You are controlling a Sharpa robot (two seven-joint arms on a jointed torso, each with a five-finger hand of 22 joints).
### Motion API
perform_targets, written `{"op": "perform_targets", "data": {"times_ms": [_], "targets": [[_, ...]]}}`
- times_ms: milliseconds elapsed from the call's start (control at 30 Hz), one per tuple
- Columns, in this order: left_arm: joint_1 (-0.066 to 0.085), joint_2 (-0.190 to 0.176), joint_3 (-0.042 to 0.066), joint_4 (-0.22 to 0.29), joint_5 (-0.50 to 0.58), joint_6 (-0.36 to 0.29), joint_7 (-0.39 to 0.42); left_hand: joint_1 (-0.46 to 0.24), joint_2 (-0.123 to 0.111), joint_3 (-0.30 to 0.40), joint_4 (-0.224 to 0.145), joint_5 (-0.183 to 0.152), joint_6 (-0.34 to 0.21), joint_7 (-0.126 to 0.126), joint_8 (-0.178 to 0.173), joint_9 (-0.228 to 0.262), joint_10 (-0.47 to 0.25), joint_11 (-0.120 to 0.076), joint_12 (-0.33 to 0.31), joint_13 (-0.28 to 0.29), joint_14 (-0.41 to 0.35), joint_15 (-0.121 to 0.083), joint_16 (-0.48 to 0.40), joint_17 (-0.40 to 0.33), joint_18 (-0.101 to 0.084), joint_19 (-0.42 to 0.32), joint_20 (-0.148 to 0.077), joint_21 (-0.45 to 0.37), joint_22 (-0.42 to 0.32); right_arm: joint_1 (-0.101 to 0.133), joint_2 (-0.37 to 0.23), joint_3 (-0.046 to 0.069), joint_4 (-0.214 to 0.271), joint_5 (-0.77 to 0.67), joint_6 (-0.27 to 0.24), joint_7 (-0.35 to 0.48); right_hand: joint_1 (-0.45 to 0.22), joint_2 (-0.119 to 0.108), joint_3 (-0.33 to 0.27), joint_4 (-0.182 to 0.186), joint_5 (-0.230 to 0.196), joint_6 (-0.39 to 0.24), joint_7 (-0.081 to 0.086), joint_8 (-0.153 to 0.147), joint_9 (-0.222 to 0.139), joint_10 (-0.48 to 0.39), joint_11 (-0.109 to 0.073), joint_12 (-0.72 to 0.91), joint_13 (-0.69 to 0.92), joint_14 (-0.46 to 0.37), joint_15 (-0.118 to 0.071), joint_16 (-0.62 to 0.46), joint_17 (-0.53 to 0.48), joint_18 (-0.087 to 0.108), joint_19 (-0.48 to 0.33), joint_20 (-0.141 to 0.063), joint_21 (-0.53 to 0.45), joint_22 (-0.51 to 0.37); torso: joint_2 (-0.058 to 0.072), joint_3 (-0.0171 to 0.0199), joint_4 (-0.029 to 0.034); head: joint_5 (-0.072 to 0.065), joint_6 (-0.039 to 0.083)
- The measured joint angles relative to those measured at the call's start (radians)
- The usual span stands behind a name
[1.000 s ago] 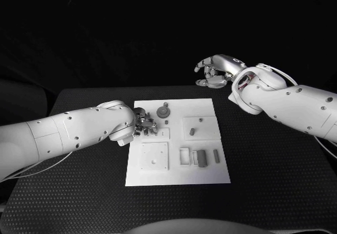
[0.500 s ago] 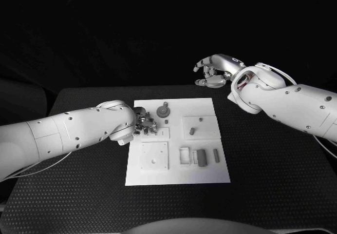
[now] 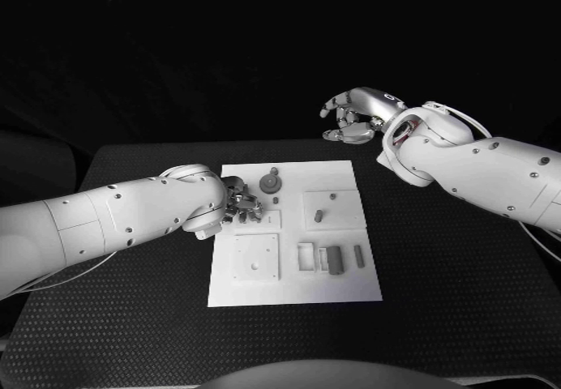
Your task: Assemble the parts on the task board
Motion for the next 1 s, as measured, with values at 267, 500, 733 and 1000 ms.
{"op": "perform_targets", "data": {"times_ms": [267, 500, 733, 1000], "targets": [[-0.001, 0.005, 0.001, -0.007, -0.009, 0.005, -0.002, -0.004, 0.004, -0.014, 0.012, -0.006, 0.009, -0.009, 0.0, -0.001, 0.0, 0.0, 0.0, -0.001, 0.0, 0.0, 0.0, 0.0, 0.0, 0.0, 0.0, 0.0, 0.0, 0.0, 0.0, 0.0, 0.0, 0.0, 0.001, 0.0, 0.0, 0.0, 0.0, 0.0, 0.0, 0.0, 0.0, 0.0, 0.0, 0.0, 0.0, 0.0, -0.001, 0.0, 0.0, 0.0, 0.0, 0.0, 0.0, 0.0, 0.0, 0.0, 0.0, 0.0006, -0.0005, -0.001, -0.001], [-0.001, 0.006, 0.002, -0.01, -0.012, 0.012, -0.002, -0.004, 0.003, -0.021, 0.017, -0.014, 0.016, -0.012, 0.0, -0.003, 0.0, 0.0, 0.0, -0.001, -0.001, 0.0, 0.0, -0.001, 0.003, -0.002, 0.002, 0.004, 0.0, 0.0, 0.001, 0.0, 0.001, 0.001, 0.003, 0.0, 0.0, 0.0, 0.0, 0.0, 0.0, -0.001, 0.001, 0.0, -0.001, 0.0, 0.0, 0.0, -0.001, 0.0, 0.0, 0.0, 0.0, 0.0, 0.0, 0.0, 0.0, 0.0, 0.0, 0.0006, -0.0006, -0.003, -0.003], [-0.002, 0.009, 0.001, -0.009, -0.015, 0.022, -0.004, -0.019, -0.011, -0.027, 0.023, -0.029, 0.035, -0.02, -0.001, -0.001, 0.002, -0.002, 0.0, -0.002, -0.002, 0.001, 0.003, -0.004, 0.005, -0.002, 0.002, 0.004, 0.0, 0.0, 0.002, 0.0, 0.0, 0.001, 0.004, 0.0, 0.0, 0.0, 0.0, 0.0, 0.0, -0.002, 0.001, 0.0, -0.001, 0.0, 0.0, 0.0, -0.001, 0.0, 0.0, 0.0, 0.0, 0.0, 0.0, 0.0, 0.0, 0.0, 0.0, 0.0003, -0.0001, -0.005, -0.005], [-0.005, 0.011, 0.0, -0.012, -0.023, 0.031, -0.008, -0.027, -0.023, -0.034, 0.029, -0.043, 0.085, -0.028, -0.002, -0.003, 0.002, -0.002, 0.0, -0.002, -0.004, -0.001, 0.004, -0.005, 0.009, -0.002, 0.002, 0.004, 0.0, 0.0, 0.004, 0.0, -0.001, 0.001, 0.005, 0.0, 0.0, 0.0, 0.0, 0.0, 0.0, -0.002, 0.002, 0.0, -0.001, 0.0, 0.0, 0.0, -0.002, 0.0, 0.0, 0.0, -0.001, 0.0, 0.0, 0.0, 0.0, 0.0, 0.0, -0.0003, 0.0004, -0.007, -0.008]]}}
